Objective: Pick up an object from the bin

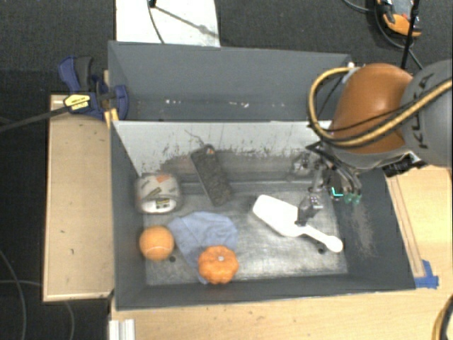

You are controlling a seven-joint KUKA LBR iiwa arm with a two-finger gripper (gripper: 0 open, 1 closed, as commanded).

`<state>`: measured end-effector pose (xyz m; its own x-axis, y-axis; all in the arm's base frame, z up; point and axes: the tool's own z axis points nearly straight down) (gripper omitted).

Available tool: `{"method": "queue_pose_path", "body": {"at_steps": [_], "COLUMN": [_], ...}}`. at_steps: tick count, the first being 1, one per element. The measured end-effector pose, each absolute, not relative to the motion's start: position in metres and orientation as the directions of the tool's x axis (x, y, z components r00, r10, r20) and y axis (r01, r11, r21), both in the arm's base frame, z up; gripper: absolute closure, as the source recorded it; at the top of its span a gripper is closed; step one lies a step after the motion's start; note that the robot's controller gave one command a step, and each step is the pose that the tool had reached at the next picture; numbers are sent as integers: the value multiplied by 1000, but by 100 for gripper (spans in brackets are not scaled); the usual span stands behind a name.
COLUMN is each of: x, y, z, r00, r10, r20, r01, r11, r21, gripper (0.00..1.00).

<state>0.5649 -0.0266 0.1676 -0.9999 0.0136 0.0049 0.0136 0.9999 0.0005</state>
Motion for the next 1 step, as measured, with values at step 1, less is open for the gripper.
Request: {"method": "queue_pose_path", "body": {"at_steps": [1], "x": [567], "y": [-27], "z": [172], "r00": [-1000], "r10": [13], "r20": [-3], "r01": [13], "r11": [1000], "r21": [0], "gripper": [0]}}
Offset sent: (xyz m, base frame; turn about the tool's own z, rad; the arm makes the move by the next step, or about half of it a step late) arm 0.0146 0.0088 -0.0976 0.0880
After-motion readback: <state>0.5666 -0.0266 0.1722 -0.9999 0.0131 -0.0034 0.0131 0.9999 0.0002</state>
